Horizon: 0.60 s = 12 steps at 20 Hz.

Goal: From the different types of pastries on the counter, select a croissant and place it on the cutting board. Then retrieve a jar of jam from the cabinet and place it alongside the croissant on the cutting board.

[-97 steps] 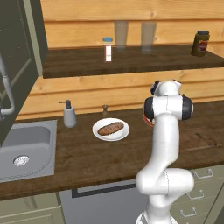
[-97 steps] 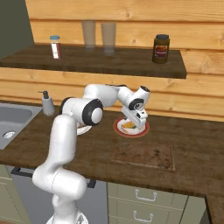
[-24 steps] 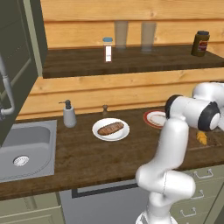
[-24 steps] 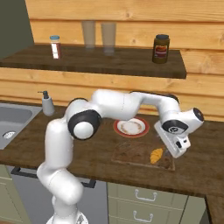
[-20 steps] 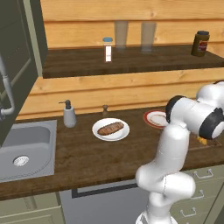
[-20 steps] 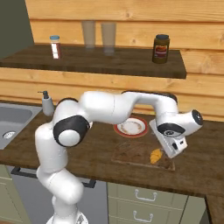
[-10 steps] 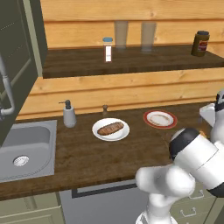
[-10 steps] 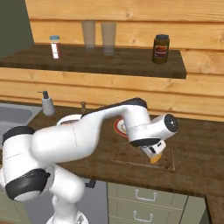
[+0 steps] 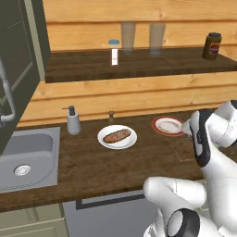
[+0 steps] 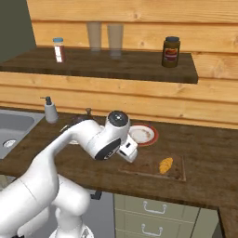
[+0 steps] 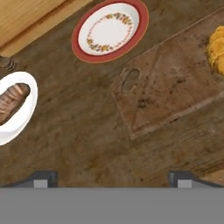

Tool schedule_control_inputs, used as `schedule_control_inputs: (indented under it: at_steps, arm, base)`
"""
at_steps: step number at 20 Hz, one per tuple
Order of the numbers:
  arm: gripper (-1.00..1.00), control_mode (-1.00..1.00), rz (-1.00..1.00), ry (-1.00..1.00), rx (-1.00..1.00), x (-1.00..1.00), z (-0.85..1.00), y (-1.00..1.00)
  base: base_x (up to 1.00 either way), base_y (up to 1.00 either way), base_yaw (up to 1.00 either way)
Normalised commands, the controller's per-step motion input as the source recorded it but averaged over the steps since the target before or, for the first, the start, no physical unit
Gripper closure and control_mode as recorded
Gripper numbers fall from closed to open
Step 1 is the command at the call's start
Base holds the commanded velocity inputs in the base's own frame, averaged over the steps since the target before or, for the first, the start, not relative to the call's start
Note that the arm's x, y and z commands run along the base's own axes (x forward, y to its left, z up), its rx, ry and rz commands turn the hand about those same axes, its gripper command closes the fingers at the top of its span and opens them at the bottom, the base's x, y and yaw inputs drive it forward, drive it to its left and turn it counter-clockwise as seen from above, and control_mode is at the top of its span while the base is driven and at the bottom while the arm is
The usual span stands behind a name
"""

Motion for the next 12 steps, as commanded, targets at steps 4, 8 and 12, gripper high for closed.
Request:
schedule_control_inputs:
  at_steps: [4,8,12]
  arm:
    - [-1.0,-1.0,0.0,0.28,-0.36,0.0,-0.24,1.0]
    - [-1.0,-1.0,0.04,0.16,-0.23,-0.13,-0.32,0.68]
    - [-1.0,1.0,0.0,0.0,0.0,0.0,0.0,0.0]
  base:
    - [0.0,0.0,0.0]
    - [0.0,0.0,0.0]
    - [-0.98,0.3,0.19]
